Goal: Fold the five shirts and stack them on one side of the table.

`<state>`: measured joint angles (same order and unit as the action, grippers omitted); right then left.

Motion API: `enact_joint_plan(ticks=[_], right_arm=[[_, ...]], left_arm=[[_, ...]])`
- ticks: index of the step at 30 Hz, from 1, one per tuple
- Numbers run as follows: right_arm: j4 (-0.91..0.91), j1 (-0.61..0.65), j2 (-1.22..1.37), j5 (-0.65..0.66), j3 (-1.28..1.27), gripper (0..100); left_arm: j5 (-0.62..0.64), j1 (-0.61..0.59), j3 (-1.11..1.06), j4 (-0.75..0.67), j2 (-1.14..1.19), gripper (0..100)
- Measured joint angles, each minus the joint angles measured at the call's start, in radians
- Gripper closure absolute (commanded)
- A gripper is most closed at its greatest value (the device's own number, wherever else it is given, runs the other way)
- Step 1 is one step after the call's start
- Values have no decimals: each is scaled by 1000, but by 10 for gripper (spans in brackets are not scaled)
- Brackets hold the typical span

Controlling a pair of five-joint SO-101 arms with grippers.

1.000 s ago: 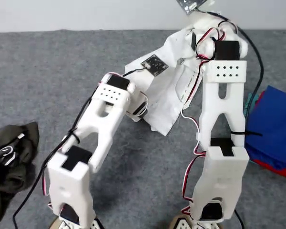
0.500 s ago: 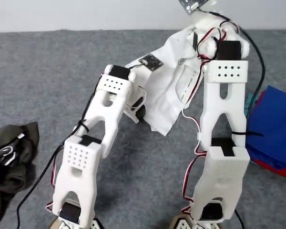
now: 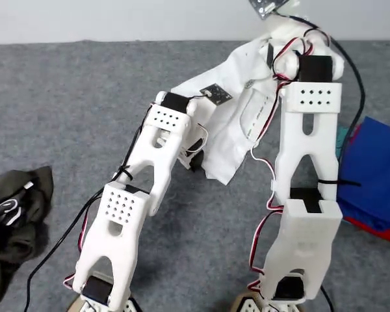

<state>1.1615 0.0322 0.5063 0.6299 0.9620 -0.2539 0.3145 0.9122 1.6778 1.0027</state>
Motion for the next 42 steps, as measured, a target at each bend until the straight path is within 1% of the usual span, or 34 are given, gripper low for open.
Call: enact_joint_plan(ticks=[4,6,8,12,17,21,27,30,36,38,42], right_arm=[[0,-17,0,0,0,989],[0,-23,0,0,0,989],[0,-25,0,0,0,989],[0,-25,0,0,0,989],[0,-25,-31,0,-2,989],[15,-25,-124,0,-2,989],[49,-25,-288,0,-2,989],[49,-25,-381,6,-2,988],[17,-25,-526,74,0,988],[-11,-25,-565,77,0,988],[-34,-25,-643,115,0,988]], left_arm=[[-3,0,5,2,0,987],[-31,0,12,3,0,986],[-48,0,43,41,0,986],[-51,-18,133,48,0,986],[-51,-107,195,52,-101,986],[-51,-196,255,55,-253,986],[-57,-318,411,60,-427,986],[-61,-364,493,20,-486,986],[-69,-433,608,-155,-551,986],[-107,-439,629,-186,-574,986],[-206,-436,646,-192,-631,986]])
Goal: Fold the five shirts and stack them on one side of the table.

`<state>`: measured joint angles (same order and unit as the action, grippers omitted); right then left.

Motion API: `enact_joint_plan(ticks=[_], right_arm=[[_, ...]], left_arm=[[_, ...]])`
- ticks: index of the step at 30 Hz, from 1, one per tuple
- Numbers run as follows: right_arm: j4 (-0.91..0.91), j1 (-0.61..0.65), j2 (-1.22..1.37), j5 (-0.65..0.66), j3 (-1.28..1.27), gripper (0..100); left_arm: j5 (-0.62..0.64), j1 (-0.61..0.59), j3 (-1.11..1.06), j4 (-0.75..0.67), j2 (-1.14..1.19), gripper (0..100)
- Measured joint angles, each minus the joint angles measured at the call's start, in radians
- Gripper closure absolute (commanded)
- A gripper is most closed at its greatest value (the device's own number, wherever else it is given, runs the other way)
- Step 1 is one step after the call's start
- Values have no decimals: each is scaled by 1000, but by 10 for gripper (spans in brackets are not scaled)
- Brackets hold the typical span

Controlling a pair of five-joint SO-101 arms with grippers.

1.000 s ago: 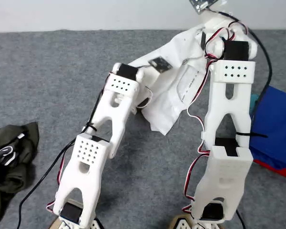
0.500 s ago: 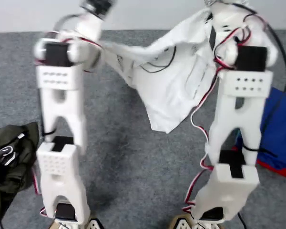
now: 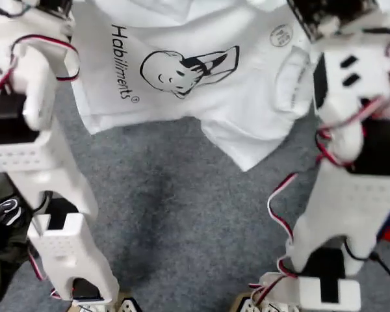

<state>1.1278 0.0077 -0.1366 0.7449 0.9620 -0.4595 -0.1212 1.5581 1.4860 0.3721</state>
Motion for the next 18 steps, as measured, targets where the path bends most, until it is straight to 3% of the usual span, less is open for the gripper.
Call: enact_joint_plan(ticks=[7,13,18], right_arm=[[51,2,-167,31,0,988],[226,2,-324,66,2,988],[382,3,-348,101,5,988]], left_arm=[[-63,0,3,75,-157,986],[-69,0,8,226,-295,986],[-69,-3,8,249,-338,986]])
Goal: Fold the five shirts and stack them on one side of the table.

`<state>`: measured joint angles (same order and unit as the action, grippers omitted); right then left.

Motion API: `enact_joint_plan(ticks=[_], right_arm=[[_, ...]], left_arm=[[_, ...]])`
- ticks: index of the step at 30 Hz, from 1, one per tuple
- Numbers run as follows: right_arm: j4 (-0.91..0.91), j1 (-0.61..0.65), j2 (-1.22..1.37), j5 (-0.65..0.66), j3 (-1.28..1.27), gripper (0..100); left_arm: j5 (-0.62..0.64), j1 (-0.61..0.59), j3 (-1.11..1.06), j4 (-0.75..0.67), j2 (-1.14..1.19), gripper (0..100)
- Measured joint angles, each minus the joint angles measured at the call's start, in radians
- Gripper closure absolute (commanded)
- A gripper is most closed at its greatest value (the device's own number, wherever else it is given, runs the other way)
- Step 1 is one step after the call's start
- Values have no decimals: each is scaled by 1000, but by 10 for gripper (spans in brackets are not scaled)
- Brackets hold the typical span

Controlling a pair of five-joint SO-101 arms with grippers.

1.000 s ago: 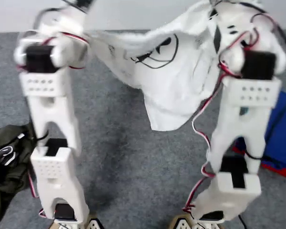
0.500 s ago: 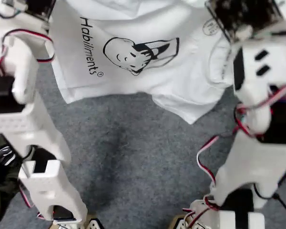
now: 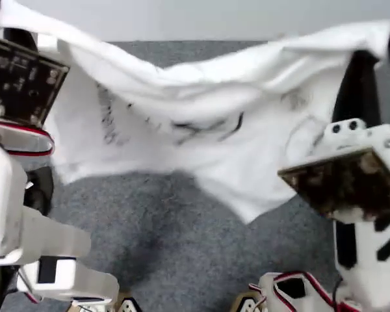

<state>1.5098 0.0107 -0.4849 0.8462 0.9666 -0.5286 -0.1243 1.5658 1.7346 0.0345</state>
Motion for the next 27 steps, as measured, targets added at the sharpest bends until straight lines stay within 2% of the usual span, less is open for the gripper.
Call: enact_joint_plan(ticks=[5,10,12,16,20,24,27], right_arm=[[110,0,104,2,-2,988],[170,6,344,2,-3,988],[170,17,457,2,-3,988],[104,26,707,2,-3,988],[-58,26,925,2,-5,988],[-250,26,1046,2,-5,988],[-387,26,1103,2,-5,988]], left_arm=[[0,-6,-175,0,-9,986],[-58,-6,-523,-2,-9,986],[-86,-6,-709,-55,-8,986],[-97,-35,-1114,-318,-6,986],[-98,-51,-1418,-709,51,986],[-103,-54,-1461,-1013,183,986],[-103,-55,-1422,-1148,302,986]])
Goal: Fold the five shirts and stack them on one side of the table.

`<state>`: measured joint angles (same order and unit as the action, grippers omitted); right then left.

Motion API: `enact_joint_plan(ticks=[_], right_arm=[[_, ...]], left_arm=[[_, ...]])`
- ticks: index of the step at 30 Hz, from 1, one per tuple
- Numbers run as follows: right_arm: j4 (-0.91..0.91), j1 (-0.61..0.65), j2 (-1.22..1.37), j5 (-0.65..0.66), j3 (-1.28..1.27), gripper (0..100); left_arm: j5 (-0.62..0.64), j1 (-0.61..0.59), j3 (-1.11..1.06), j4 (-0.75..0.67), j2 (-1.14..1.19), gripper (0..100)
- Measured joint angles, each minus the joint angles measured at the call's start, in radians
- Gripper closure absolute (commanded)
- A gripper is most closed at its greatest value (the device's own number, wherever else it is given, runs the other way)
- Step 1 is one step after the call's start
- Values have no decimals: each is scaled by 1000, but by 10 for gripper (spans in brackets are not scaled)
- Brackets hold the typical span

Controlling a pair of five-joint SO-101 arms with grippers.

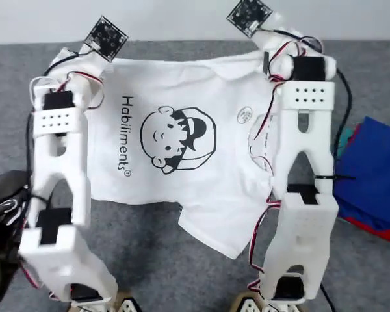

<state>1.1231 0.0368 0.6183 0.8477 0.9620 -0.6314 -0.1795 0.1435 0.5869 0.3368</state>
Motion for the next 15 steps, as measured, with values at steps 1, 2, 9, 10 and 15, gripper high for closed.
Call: enact_joint_plan(ticks=[1,2,9,10,15], right_arm=[[-40,0,14,0,0,988],[-75,0,21,-3,0,988],[-252,6,34,-78,0,988],[-253,11,34,-84,0,988],[-140,37,34,-91,0,988]], left_arm=[[2,-2,29,-29,44,985],[2,-2,66,-52,87,985],[2,-2,427,-95,374,985],[2,-2,477,-87,408,985],[0,-2,700,89,529,985]])
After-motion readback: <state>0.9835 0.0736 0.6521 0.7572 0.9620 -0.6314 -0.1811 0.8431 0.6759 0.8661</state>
